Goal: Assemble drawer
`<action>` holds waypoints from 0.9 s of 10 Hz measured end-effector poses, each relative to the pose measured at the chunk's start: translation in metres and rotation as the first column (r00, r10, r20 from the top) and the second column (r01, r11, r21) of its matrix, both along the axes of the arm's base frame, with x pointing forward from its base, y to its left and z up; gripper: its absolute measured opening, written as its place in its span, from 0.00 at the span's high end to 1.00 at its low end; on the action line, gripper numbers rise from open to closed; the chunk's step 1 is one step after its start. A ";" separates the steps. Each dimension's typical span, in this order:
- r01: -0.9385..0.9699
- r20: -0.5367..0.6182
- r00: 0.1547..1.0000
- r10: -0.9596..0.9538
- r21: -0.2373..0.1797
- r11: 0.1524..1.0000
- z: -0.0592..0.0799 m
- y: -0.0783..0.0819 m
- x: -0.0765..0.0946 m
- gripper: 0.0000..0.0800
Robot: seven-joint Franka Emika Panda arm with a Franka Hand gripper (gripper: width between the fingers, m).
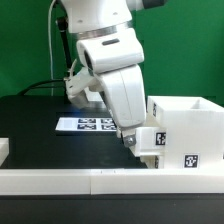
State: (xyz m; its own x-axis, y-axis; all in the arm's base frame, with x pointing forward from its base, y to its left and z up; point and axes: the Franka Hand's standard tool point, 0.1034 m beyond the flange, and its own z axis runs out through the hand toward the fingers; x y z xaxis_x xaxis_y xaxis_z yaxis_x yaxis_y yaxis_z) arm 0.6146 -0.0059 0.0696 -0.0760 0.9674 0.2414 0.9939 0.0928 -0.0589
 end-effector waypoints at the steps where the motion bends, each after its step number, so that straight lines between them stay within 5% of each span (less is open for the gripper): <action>1: 0.006 0.004 1.000 -0.006 -0.012 1.000 0.000 0.000 0.000 0.19; 9: 0.135 0.019 0.991 -0.135 -0.016 0.991 -0.006 0.040 -0.004 0.19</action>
Offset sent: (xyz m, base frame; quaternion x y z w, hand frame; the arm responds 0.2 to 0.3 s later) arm -0.0137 0.0335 0.0021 0.0006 0.0054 0.0389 0.9992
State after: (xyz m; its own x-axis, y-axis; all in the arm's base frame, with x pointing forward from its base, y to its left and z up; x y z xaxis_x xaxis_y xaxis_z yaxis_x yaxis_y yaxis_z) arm 0.6108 0.0339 0.0633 0.0511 0.9731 0.2246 0.9982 -0.0429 -0.0410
